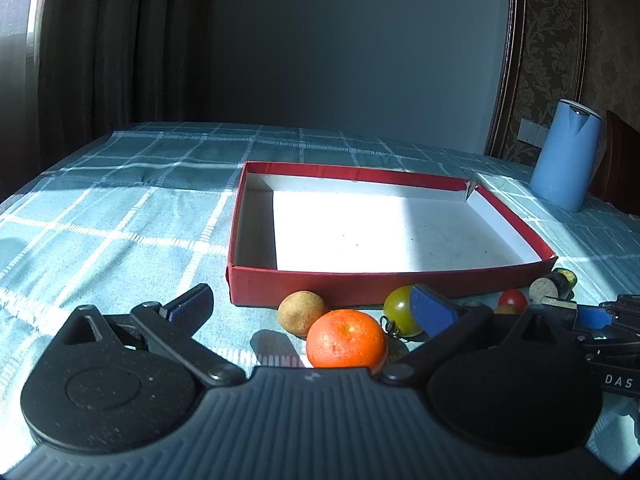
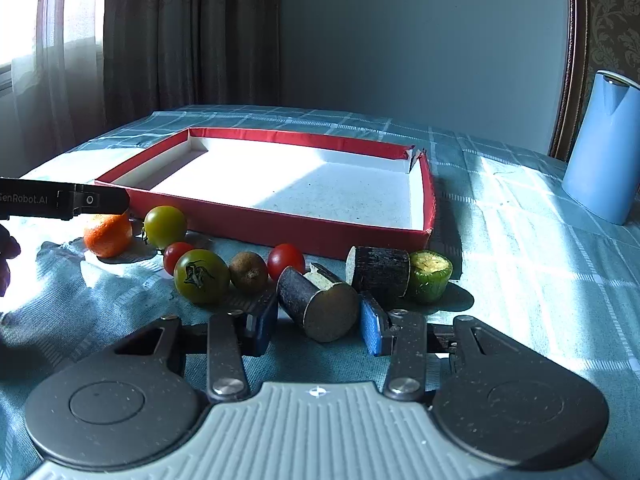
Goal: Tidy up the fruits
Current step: 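Grasp the orange with the left gripper while the right gripper grasps a black cylinder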
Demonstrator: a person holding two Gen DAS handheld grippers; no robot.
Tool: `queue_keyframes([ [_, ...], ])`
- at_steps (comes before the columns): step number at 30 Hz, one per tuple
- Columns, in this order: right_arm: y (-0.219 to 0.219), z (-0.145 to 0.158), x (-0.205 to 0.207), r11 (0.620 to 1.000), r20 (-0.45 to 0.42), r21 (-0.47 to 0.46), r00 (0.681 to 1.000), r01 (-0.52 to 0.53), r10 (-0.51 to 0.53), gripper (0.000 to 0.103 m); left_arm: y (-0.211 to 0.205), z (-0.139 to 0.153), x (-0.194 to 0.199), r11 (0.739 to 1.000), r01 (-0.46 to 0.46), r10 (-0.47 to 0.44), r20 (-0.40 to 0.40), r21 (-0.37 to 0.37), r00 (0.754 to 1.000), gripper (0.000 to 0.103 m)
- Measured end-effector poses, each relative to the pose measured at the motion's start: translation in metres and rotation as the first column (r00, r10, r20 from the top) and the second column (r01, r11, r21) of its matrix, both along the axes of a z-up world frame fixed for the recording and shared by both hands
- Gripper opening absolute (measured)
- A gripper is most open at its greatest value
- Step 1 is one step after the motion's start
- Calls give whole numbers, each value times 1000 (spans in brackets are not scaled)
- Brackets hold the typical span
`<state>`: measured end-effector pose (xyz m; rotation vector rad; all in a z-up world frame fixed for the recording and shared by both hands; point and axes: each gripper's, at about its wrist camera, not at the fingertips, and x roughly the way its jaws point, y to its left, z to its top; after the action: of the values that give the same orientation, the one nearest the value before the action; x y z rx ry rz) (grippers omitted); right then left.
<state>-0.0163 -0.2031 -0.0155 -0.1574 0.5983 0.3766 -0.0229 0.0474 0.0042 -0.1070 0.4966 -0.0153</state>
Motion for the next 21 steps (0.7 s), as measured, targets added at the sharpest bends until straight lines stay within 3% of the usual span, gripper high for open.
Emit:
queue_keyframes([
  [9,-18,1,3,992,-30,125,1000,-6,10,42,24,0,-27,997,-28,27,-13,-75,1000,103],
  [13,-19,1,2,991,-24,135,1000,-2,5,42,16,-3,-31,998,-47,46,-43,-38,998,103],
  [17,-19,3,-2,991,-4,135,1000,-7,7,42,-9,-4,-25,998,-27,30,-54,52,998,103],
  [18,-19,3,-2,991,-4,133,1000,-4,5,42,-15,-4,-21,997,-20,25,-66,69,997,102],
  [21,-21,3,0,990,-12,140,1000,4,-3,42,-21,-7,-11,998,-8,15,-115,64,993,84],
])
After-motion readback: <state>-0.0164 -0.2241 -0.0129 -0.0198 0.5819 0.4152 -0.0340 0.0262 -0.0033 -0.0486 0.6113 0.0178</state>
